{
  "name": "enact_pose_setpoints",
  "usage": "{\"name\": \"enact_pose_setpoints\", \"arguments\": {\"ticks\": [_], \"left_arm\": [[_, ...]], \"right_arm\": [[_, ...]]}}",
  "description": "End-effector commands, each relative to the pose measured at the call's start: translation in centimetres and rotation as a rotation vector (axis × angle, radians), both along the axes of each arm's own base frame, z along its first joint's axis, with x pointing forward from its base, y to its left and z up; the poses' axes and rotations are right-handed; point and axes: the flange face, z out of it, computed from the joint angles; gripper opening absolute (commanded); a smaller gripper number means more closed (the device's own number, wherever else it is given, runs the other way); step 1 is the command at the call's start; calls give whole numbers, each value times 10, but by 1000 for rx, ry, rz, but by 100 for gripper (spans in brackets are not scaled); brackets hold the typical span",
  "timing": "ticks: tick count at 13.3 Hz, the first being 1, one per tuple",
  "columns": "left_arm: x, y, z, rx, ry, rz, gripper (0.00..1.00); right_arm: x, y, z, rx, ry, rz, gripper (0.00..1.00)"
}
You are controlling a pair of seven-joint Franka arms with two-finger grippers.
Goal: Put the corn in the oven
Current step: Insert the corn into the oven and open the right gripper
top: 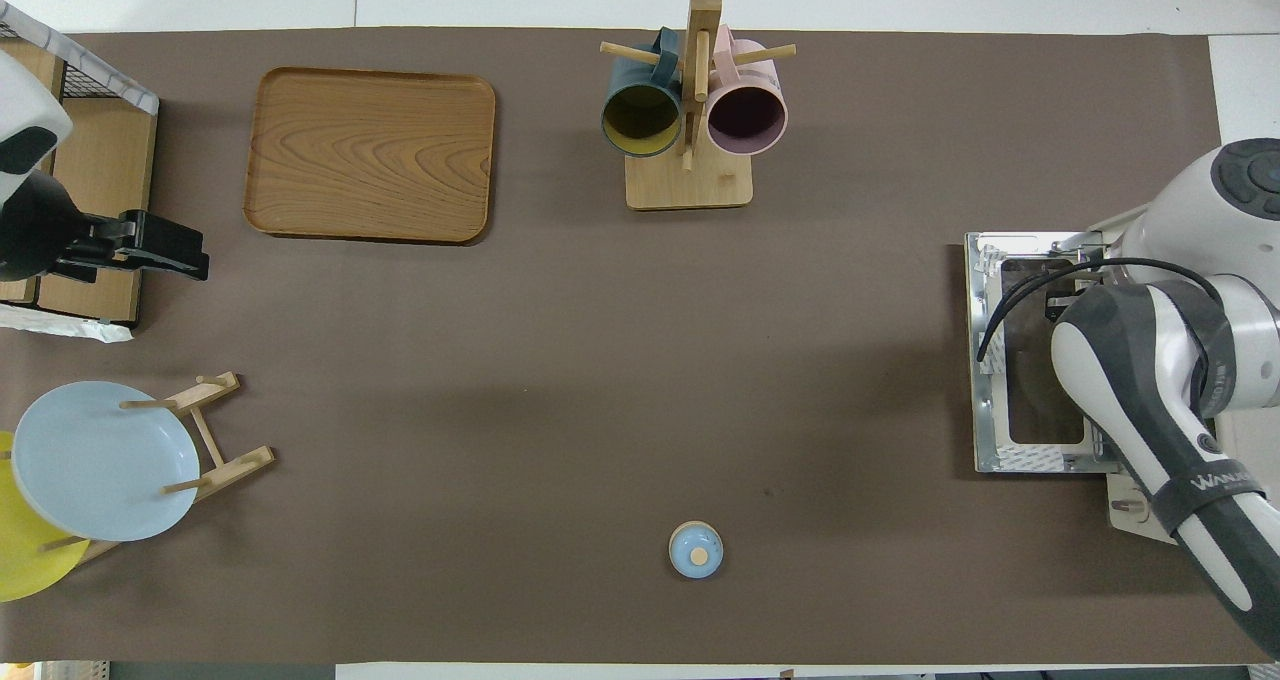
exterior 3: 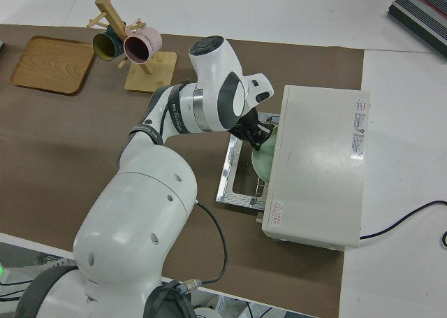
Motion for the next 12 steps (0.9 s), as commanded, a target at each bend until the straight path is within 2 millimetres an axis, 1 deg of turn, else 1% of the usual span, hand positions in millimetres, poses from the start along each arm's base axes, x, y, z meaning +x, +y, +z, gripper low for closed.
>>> {"name": "enact_pose_setpoints", "arguments": {"ticks": [1,2,4,5,7,9,10,11,12], "left_arm": [[-4,2,0,-9,8,7,100],[-4,2,0,-11,10,7,100],[-4,2,0,-11,8,7,100],[-4,2,0,-9,10,7,100],[-4,2,0,-11,8,7,100],[-4,2,0,-11,8,7,100],[-4,2,0,-11,8,7,100],[-4,2,0,-9,8,7,100],[-4,2,0,-11,8,7,100]], "right_arm": [[-11,-3,-11,52,-28,2,17],[-14,-5,-12,55,-33,-2,28],[-13,-4,-11,54,-37,-3,43],[-12,-4,-10,56,-38,-3,46],[-9,-3,-6,56,-40,4,46],[-7,0,3,55,-44,12,46],[-5,-1,9,52,-33,13,44],[-4,-2,11,57,-24,41,36],[-3,-4,12,62,-21,57,20]]}}
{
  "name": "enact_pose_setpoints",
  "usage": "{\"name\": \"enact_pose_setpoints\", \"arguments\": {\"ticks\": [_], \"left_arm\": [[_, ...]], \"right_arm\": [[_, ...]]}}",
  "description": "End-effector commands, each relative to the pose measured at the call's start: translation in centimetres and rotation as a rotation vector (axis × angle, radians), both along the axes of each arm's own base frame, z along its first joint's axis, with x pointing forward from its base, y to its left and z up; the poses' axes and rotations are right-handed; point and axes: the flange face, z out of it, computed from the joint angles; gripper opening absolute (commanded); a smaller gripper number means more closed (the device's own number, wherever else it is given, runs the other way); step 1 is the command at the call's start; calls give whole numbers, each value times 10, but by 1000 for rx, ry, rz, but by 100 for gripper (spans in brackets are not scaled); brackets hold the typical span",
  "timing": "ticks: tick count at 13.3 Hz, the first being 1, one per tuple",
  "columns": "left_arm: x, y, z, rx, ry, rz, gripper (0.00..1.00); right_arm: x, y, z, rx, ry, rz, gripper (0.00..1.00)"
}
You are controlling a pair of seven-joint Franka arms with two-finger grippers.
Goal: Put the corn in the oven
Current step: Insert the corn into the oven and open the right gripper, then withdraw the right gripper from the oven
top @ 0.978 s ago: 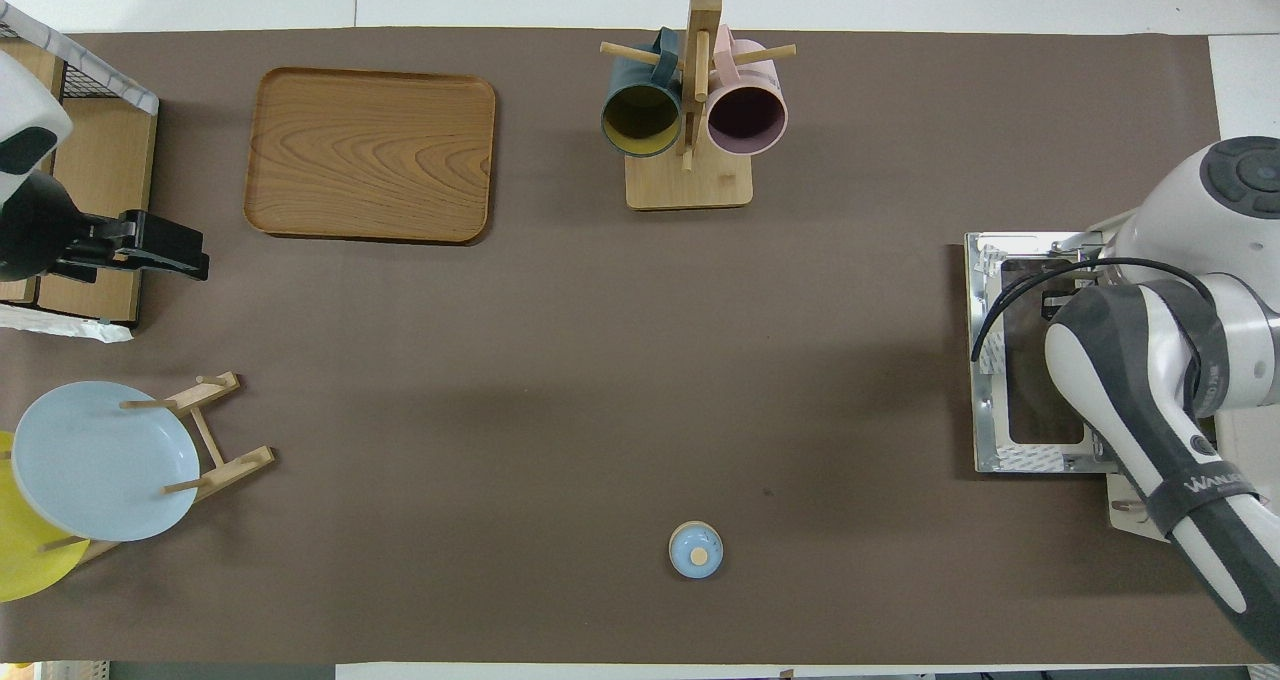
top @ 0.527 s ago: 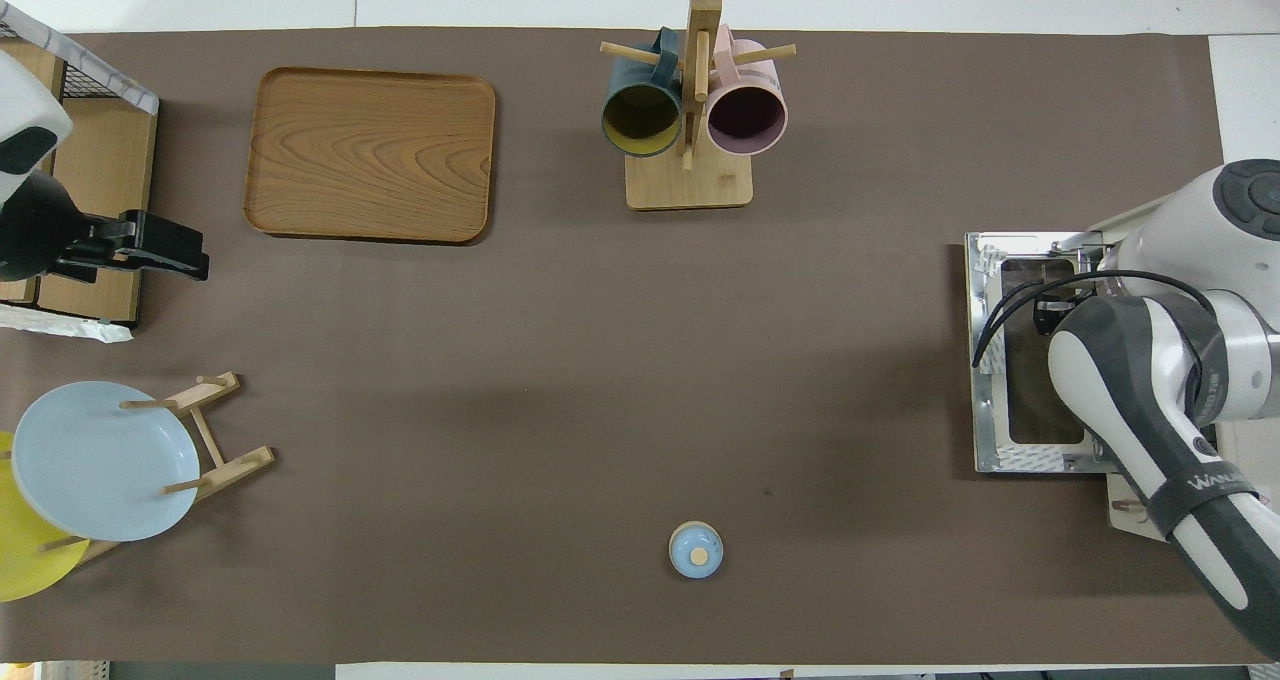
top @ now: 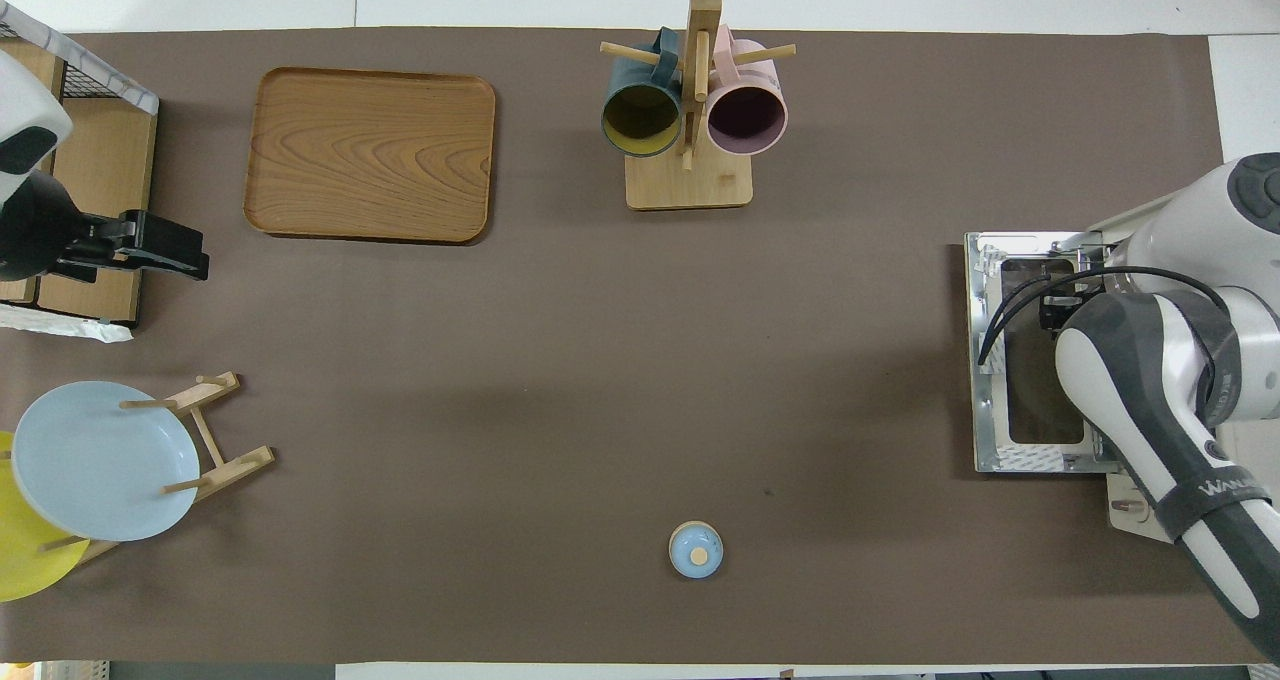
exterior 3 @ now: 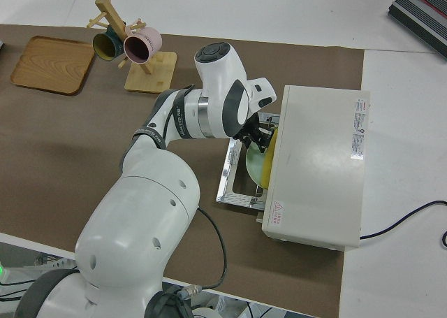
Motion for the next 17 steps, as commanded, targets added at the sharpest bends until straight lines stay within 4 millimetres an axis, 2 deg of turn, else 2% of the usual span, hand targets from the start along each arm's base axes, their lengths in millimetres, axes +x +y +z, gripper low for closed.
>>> {"name": "enact_pose_setpoints", "arguments": {"ticks": [1,4,8,9,13,15,16,17], "left_arm": [[-4,2,0,-11,10,7,100],[-4,2,0,-11,10,7,100],[-4,2,0,-11,8,7,100],[-4,2,0,-11,8,7,100],[-4,2,0,-11,8,7,100],[-4,2,0,-11,8,7,100],[-4,2,0,-9,8,7,100],[-4,2,0,-11,8,7,100]], "right_arm": [[-1,-6,9,30,14,38,0],[-1,-6,11,36,34,68,0],[14,-3,33,33,43,67,0],[16,-1,35,36,50,66,7],[11,1,30,71,57,47,10],[13,3,35,71,54,45,13],[15,10,40,85,45,38,11],[19,27,45,125,28,25,0]]}}
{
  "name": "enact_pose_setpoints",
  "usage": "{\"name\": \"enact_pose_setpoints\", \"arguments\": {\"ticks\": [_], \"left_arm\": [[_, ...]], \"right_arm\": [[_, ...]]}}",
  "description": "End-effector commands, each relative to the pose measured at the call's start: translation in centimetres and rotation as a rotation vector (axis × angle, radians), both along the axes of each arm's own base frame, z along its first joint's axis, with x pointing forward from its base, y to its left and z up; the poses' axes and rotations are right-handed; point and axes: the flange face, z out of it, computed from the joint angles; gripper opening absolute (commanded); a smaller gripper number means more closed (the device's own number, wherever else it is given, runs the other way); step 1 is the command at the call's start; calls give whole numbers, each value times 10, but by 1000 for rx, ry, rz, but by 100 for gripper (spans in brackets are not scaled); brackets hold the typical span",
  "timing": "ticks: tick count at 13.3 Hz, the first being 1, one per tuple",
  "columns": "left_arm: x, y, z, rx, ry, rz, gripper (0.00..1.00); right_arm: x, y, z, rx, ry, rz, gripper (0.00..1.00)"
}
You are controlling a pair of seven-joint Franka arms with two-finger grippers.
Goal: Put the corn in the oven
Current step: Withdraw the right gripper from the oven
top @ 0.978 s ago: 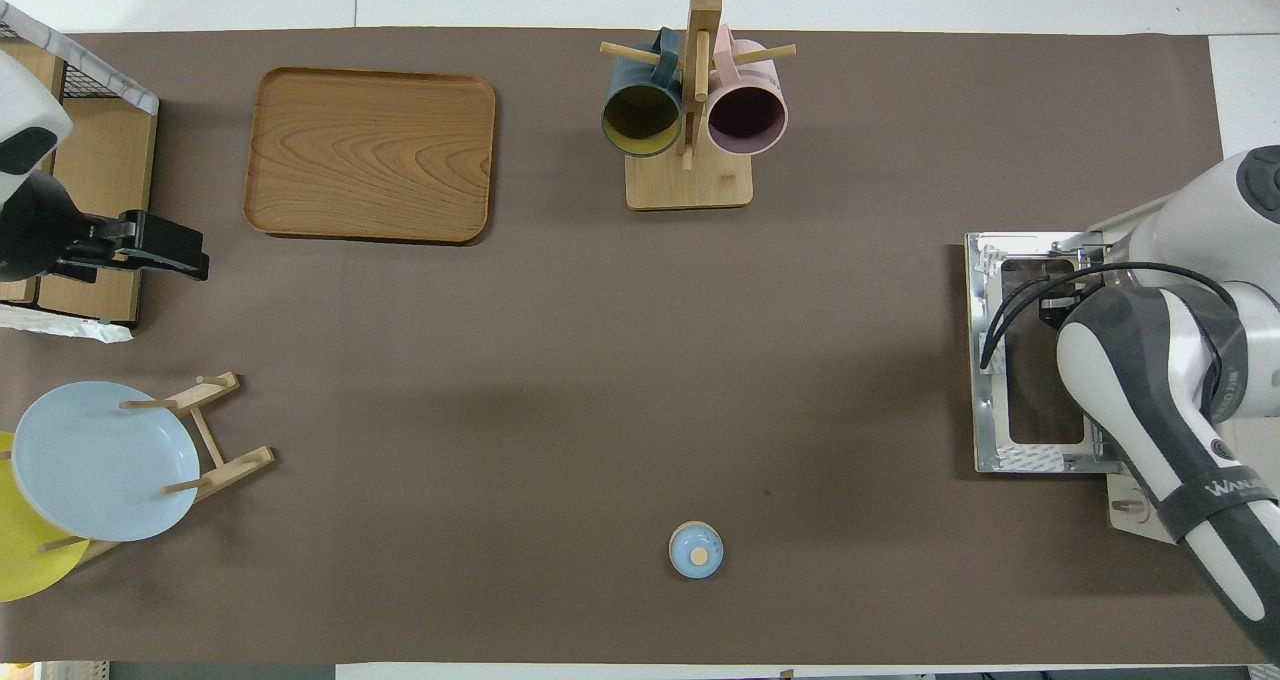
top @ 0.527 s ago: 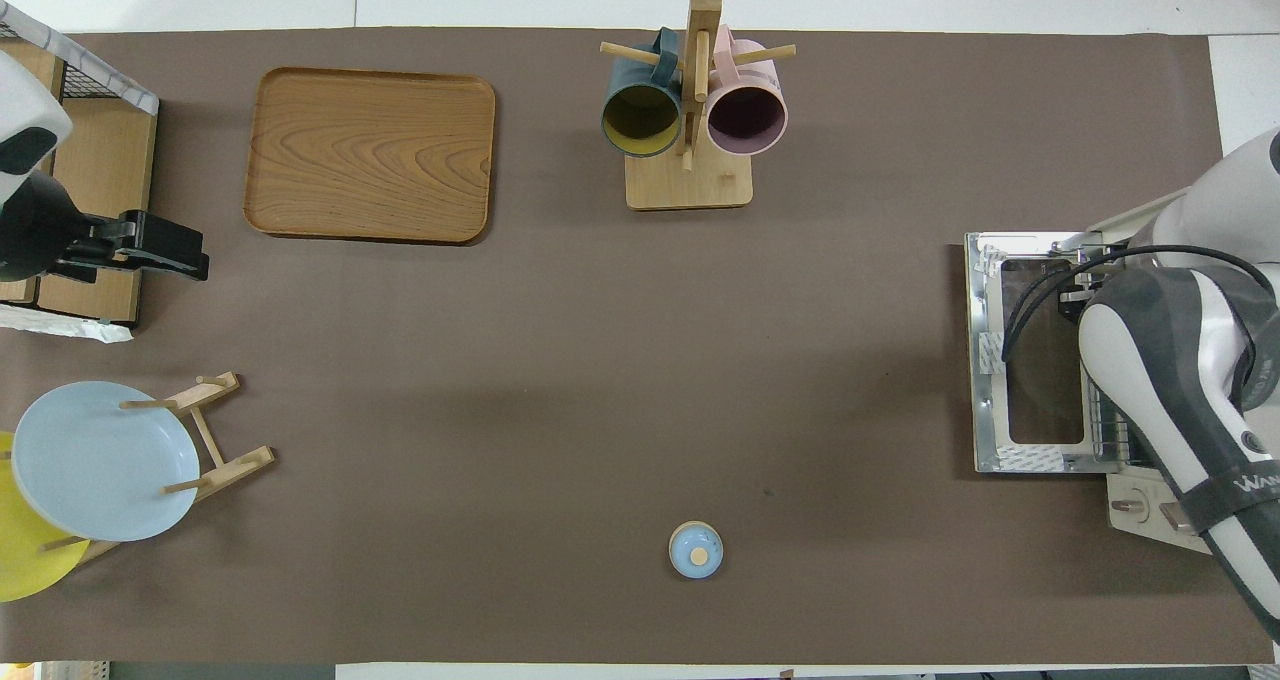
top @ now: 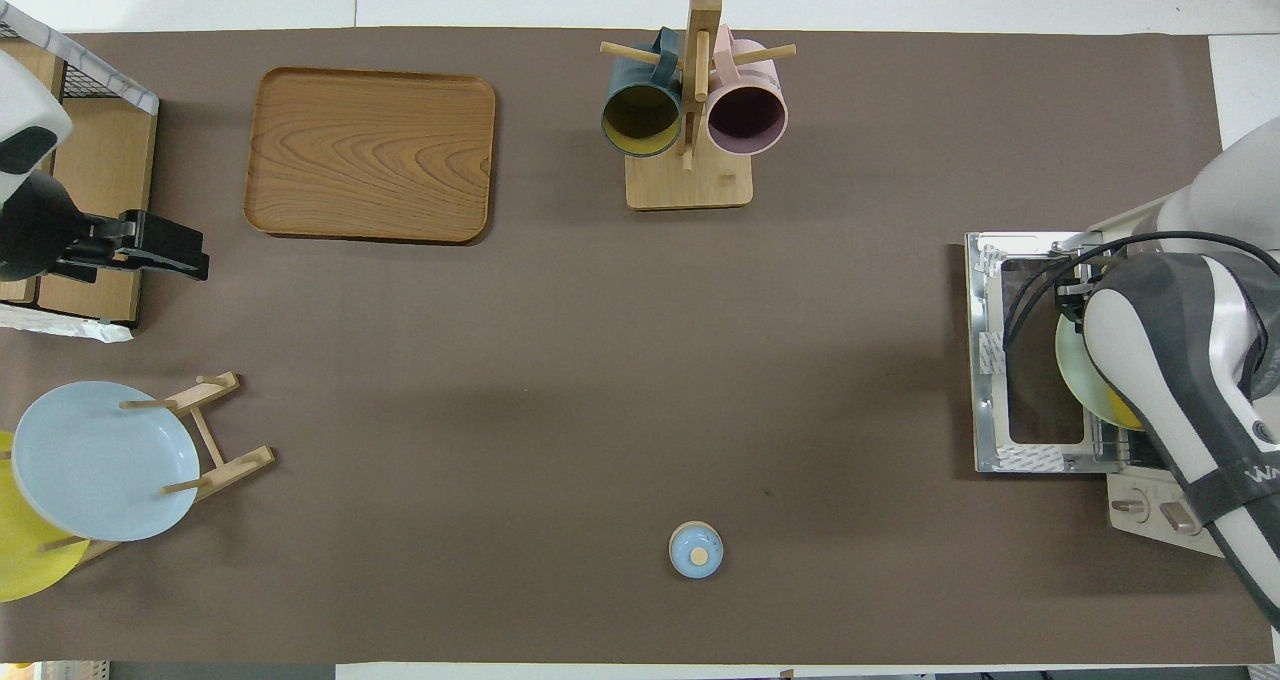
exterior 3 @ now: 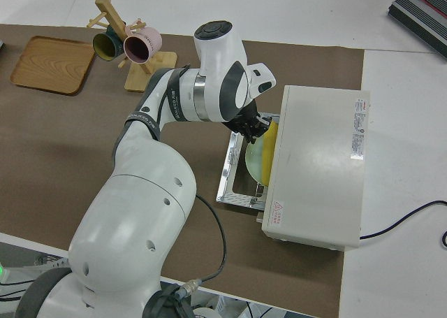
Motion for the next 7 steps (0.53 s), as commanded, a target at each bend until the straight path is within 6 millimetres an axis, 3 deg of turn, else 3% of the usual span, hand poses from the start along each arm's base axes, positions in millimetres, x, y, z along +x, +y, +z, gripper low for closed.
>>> {"name": "enact_pose_setpoints", "arguments": {"ticks": [1,3,5,7], "left_arm": [[-4,2,0,-9,8,7,100],[-4,2,0,-11,8,7,100],[-4,2,0,-11,8,7,100],[-4,2,0,-11,8,7,100]], "right_arm": [[7,32,8,72,-25,-50,0],[5,72,-10,69,-104,-53,0],[-19,105,-40,69,-129,-44,0],[-31,96,-66,75,-144,-40,0]]}}
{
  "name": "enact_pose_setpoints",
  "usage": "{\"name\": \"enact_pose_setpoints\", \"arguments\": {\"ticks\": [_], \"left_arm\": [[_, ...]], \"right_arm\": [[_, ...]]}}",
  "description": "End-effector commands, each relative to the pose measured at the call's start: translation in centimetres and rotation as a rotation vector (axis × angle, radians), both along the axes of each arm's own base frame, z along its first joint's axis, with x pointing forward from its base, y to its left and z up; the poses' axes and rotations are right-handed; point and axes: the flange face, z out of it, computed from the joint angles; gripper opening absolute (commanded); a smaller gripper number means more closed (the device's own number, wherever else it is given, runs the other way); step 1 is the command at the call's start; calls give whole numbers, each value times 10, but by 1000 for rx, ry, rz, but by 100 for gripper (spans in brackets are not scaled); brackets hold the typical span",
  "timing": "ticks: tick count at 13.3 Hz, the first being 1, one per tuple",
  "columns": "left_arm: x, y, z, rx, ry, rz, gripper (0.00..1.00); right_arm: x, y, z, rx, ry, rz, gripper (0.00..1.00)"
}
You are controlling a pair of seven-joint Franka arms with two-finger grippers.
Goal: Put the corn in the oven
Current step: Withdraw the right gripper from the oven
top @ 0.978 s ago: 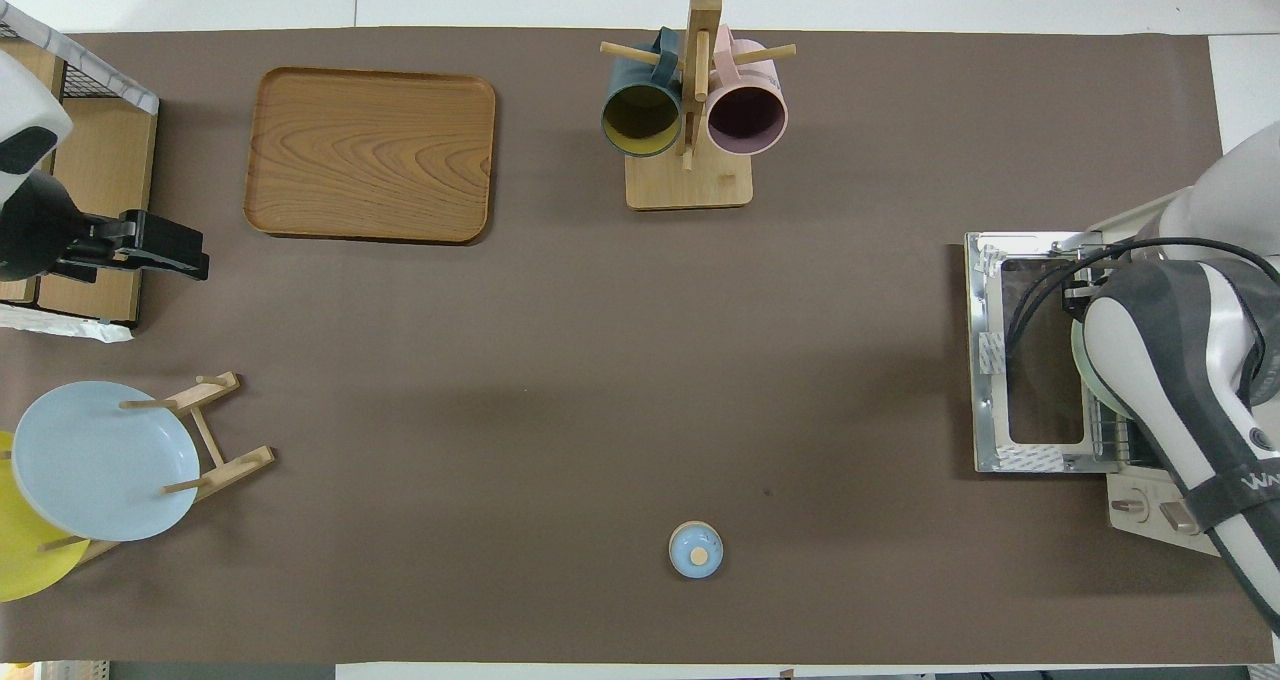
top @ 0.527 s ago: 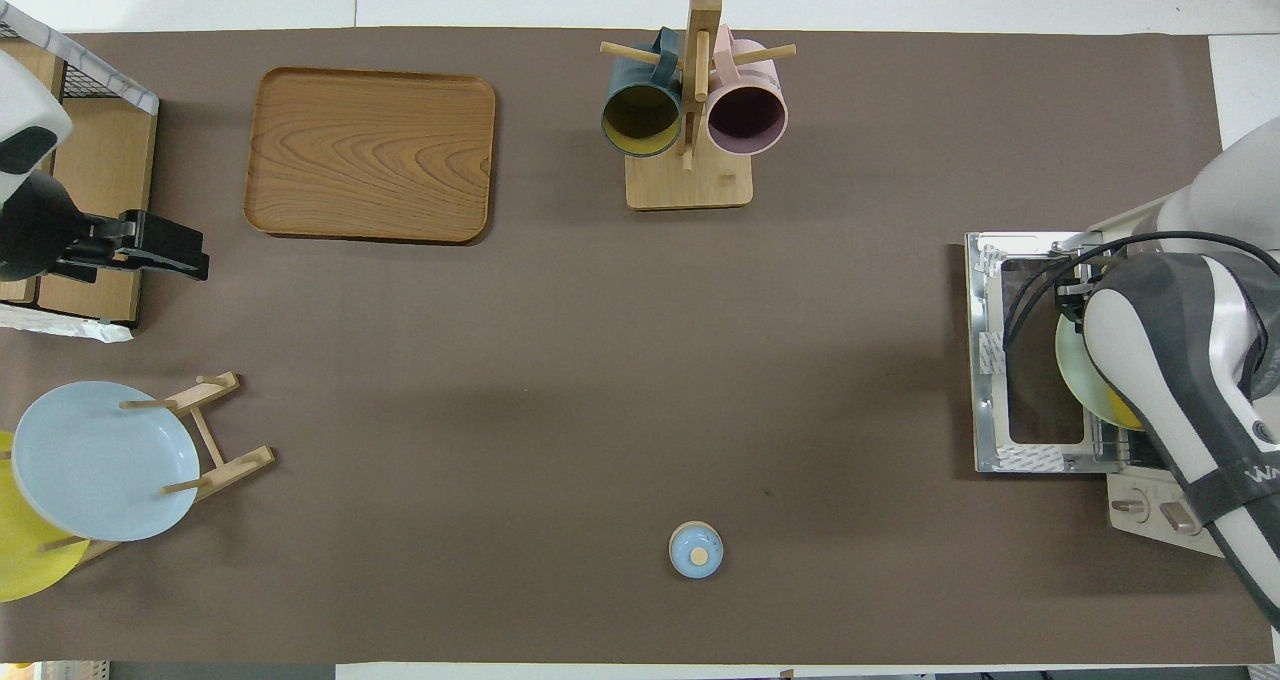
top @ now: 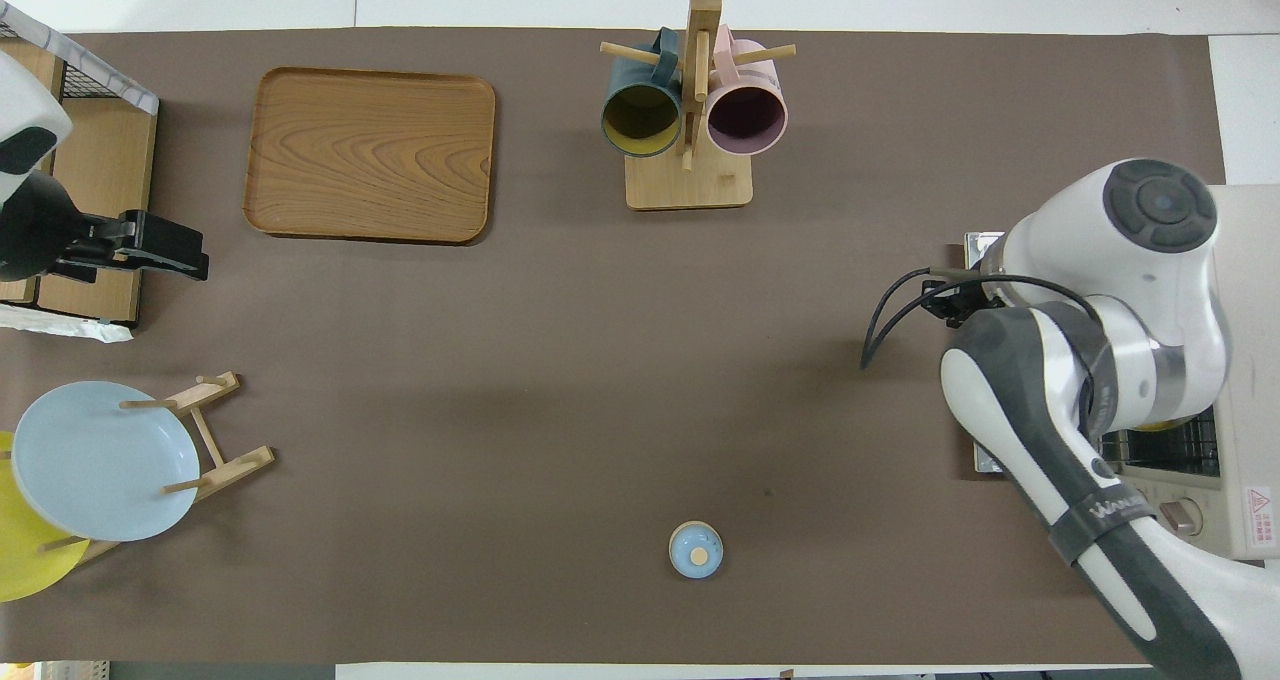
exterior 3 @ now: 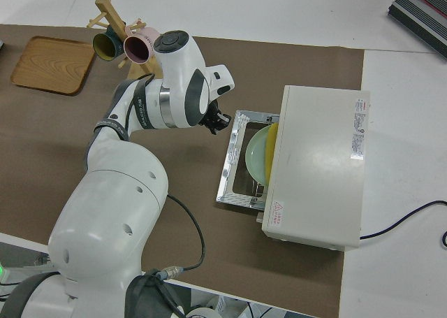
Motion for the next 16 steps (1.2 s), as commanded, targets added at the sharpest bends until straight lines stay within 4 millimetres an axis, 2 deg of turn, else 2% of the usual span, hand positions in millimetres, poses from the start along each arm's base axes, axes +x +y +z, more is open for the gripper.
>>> {"name": "enact_pose_setpoints", "arguments": {"ticks": [1,3,4,10,16], "left_arm": [[-4,2,1,-11,8,7,100],[-4,2,0,-9,8,7,100],[-4,2,1,-11,8,7,100],[-4,2,1,-11,8,7,100],[-4,2,1,-11,8,7,100]], "right_arm": [[-22,-13,-28,21,-31,-22,0],[-22,-17,-47,22,0,-29,0],[-22,-17,-49,23,3,-27,0],[-27,-35,-58,22,22,-59,0],[-30,-36,-59,-6,29,-22,0]]}}
